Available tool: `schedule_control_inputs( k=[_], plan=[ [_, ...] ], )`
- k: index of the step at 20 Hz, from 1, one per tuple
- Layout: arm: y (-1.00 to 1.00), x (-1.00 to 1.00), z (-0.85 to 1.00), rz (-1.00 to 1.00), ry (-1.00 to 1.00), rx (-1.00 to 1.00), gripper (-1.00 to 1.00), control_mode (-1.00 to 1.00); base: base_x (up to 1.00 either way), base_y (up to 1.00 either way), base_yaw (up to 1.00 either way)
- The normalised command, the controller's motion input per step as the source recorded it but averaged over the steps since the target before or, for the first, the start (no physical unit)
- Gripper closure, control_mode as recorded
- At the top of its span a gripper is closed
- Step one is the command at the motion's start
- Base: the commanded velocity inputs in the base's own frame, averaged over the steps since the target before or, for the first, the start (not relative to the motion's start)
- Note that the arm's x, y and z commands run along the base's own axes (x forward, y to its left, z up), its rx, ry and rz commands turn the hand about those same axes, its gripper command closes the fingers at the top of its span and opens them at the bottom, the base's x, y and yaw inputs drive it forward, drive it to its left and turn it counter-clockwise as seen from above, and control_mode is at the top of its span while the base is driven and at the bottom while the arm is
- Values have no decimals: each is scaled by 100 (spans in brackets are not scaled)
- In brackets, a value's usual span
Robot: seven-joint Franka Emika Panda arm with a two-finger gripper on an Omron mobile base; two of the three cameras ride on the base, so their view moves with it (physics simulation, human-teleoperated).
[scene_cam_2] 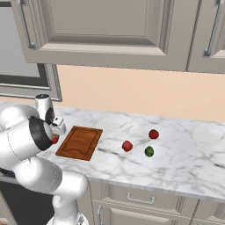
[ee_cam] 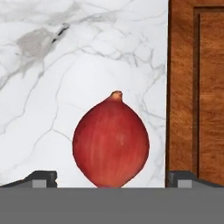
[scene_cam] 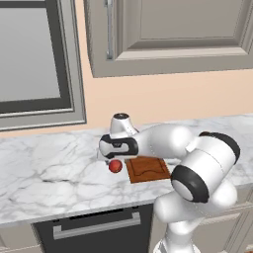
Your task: Place the avocado, onion, tomato, and bell pepper on the cutting board.
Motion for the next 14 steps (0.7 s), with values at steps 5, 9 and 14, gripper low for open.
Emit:
schedule_control_inputs(
  k=[5, 9, 14],
  plan=[
    [0, 3, -33, 0, 0, 0, -100, -100, 0, 0, 0],
    [0, 3, -26, 0, 0, -1, 100, -100, 0, 0, 0],
    [-1, 0, -11, 0, 0, -1, 100, -100, 0, 0, 0]
  ],
)
